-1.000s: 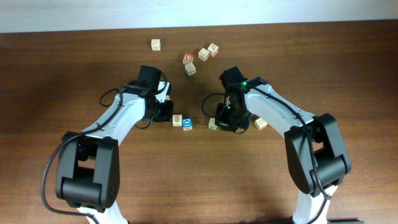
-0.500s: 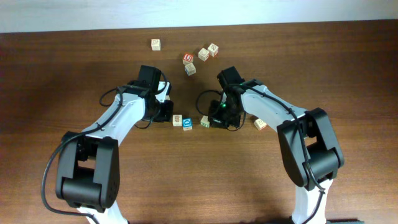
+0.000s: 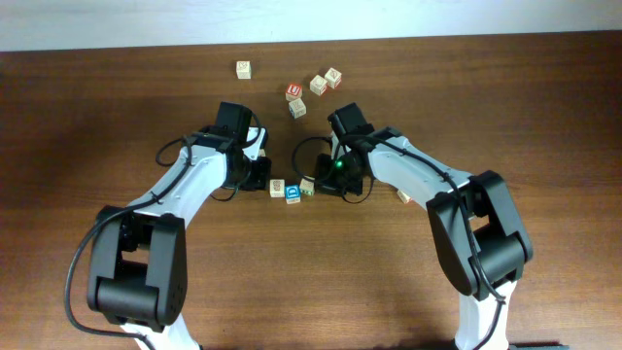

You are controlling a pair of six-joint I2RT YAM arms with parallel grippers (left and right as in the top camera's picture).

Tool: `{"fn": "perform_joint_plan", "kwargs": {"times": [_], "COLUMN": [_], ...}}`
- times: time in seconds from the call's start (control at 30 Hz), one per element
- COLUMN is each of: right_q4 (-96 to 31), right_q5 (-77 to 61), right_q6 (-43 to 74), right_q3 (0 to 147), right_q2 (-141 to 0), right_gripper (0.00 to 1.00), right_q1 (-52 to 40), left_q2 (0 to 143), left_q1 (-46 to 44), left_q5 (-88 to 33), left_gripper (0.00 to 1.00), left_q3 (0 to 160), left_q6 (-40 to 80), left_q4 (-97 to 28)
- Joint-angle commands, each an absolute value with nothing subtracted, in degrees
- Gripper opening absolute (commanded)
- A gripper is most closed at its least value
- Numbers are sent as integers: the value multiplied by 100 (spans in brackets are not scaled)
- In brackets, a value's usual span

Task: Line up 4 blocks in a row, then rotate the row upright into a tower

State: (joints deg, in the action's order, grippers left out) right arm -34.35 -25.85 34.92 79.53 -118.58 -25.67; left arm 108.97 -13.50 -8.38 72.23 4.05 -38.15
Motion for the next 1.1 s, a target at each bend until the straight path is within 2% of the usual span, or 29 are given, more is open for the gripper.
{"fn": "perform_joint_plan", "kwargs": {"times": [0.0,0.1,0.23,0.37,0.47,0.7,0.87,1.07], "right_q4": [-3428,-3562,-4917,-6705,-7253,-6886,-6392,-6038], "right_q5": [-2683,-2799,-1876,-869,-517,-443,-475,-1070], "right_q6": [3214,3028,2639,2567,2377,1804,1734,1737], "right_q3": [7983,8073,8976,10082,10097,9028,8348,8195], "right_q2": [-11937,-11933,-11762,-11509,-11542,-11673,-11675,-11675], "right_gripper": [4,5,4,5,5,5,4,5], "right_q1": [-2670,-2659,-2427,-1704,-1138,-366,-491,-952], "left_q2": [10879,10879,10879,10879,10879,10879,10879,10879], "left_q1": [-1339,-1339,-1339,-1339,-1339,-1339,-1339,-1339], "left_q5": [-987,-985,-985,-982,-982,-982,-982,-982], "left_gripper": [0,0,0,0,0,0,0,0], "left_q3": [7301,7301,7301,7301,7301,7301,7301,7301], "left_q6": [342,342,342,342,342,342,342,342], "left_q4": [-3820,-3820,-3822,-3822,-3822,-3820,-3822,-3822]}}
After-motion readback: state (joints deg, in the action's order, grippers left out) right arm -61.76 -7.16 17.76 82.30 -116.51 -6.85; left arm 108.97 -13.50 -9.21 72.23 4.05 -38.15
